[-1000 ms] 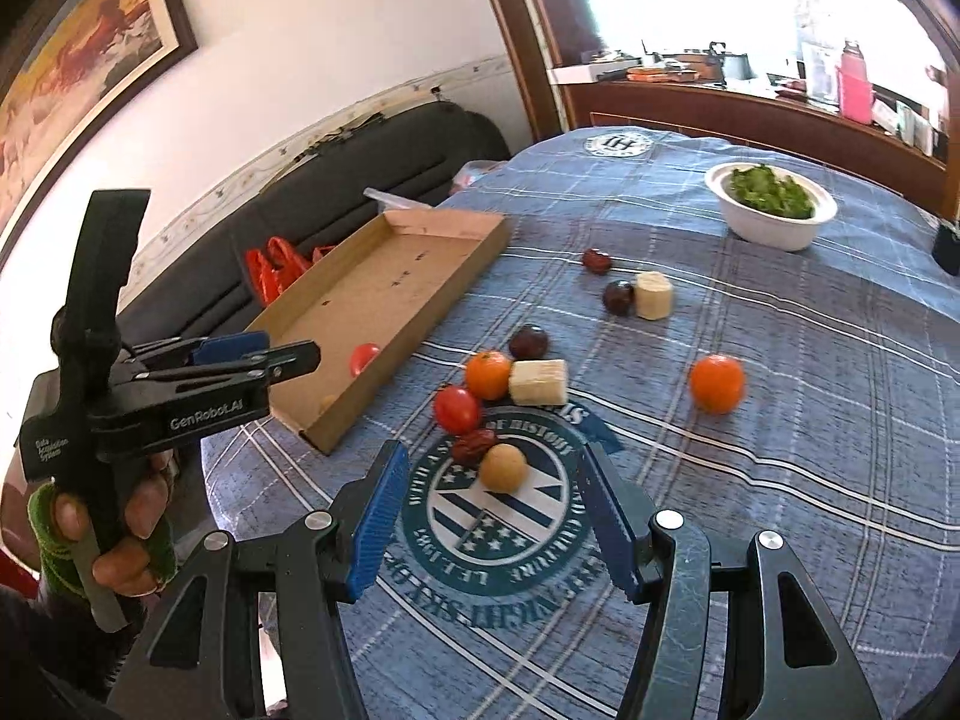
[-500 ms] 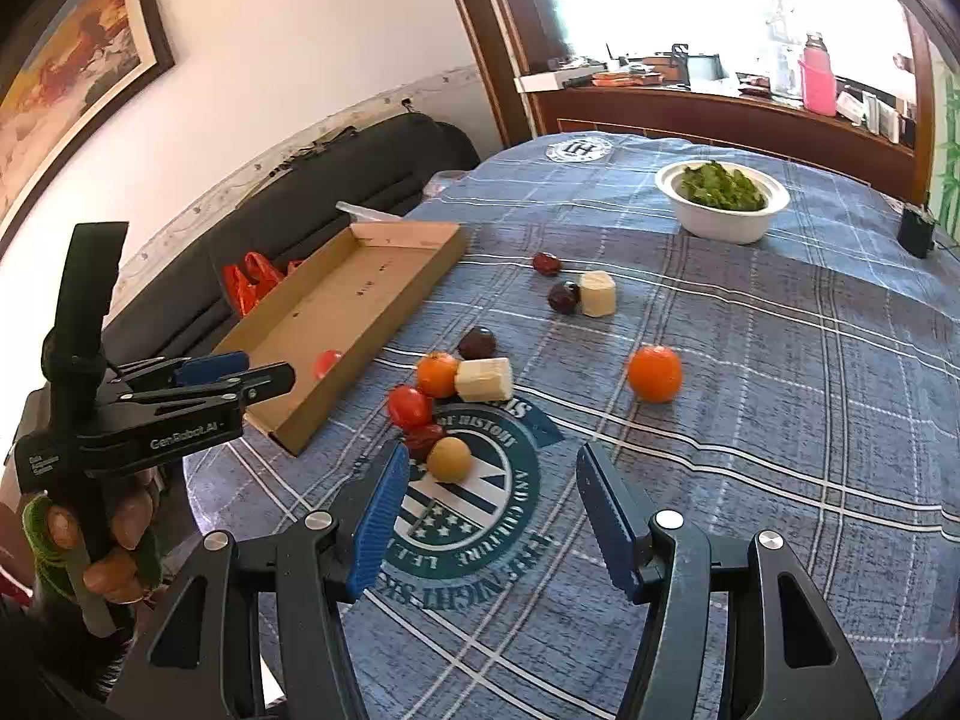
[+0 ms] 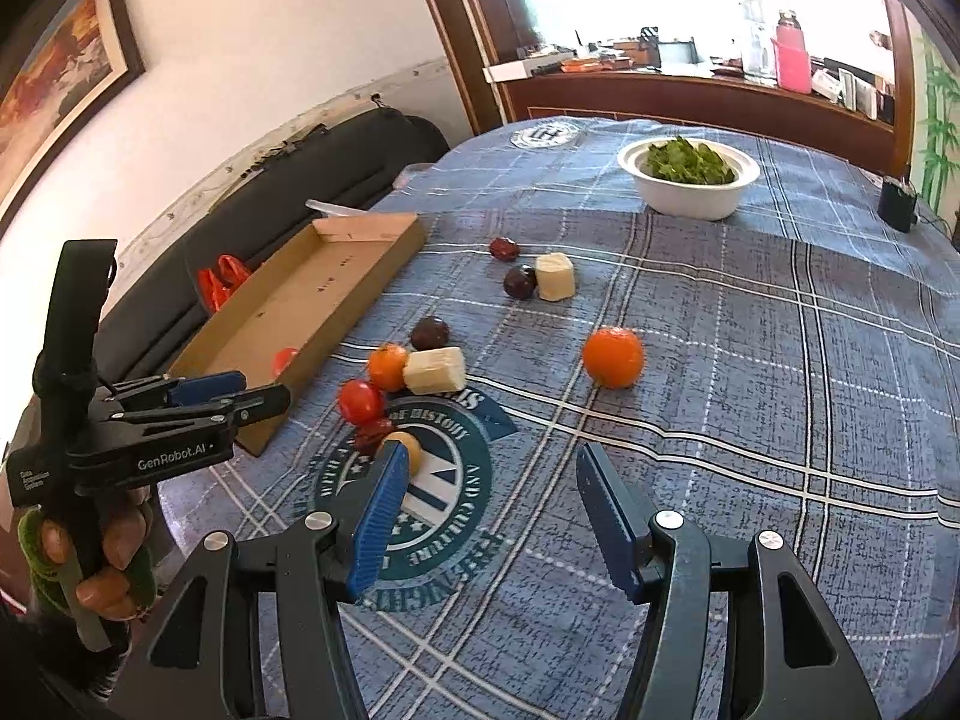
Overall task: Organize fruits
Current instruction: 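Withdraw both grippers from the tray back toward the fruits, then grasp a red tomato with the left gripper while the right grasps the mandarin orange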
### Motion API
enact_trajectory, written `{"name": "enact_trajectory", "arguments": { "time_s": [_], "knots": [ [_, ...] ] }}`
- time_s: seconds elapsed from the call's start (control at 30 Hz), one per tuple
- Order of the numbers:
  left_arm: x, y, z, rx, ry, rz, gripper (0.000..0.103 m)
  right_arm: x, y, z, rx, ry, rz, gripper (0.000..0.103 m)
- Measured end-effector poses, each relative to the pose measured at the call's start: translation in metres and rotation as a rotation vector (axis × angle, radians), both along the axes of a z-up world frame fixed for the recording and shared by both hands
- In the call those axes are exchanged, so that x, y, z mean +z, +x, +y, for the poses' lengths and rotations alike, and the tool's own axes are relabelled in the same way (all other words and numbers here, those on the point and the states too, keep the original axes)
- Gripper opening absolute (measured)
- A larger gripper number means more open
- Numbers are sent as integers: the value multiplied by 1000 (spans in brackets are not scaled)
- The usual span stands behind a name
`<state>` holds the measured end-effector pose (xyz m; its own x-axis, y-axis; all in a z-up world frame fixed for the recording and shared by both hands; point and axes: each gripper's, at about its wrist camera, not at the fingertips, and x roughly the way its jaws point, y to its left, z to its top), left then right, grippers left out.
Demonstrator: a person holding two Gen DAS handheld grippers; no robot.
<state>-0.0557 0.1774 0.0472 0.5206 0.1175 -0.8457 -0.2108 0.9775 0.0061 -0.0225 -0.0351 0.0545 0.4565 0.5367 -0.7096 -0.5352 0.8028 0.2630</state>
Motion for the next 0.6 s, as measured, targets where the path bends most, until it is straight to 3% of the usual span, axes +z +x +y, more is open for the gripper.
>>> {"name": "enact_trajectory", "arguments": {
  "time_s": [0.2, 0.6],
  "knots": [
    [-13, 20, -9, -36, -53, 33, 51, -10, 15, -1, -34, -11, 21, 60],
    [-38, 42, 0, -16, -122, 70, 51, -32, 71, 10, -104, -63, 40, 60]
  ]
}}
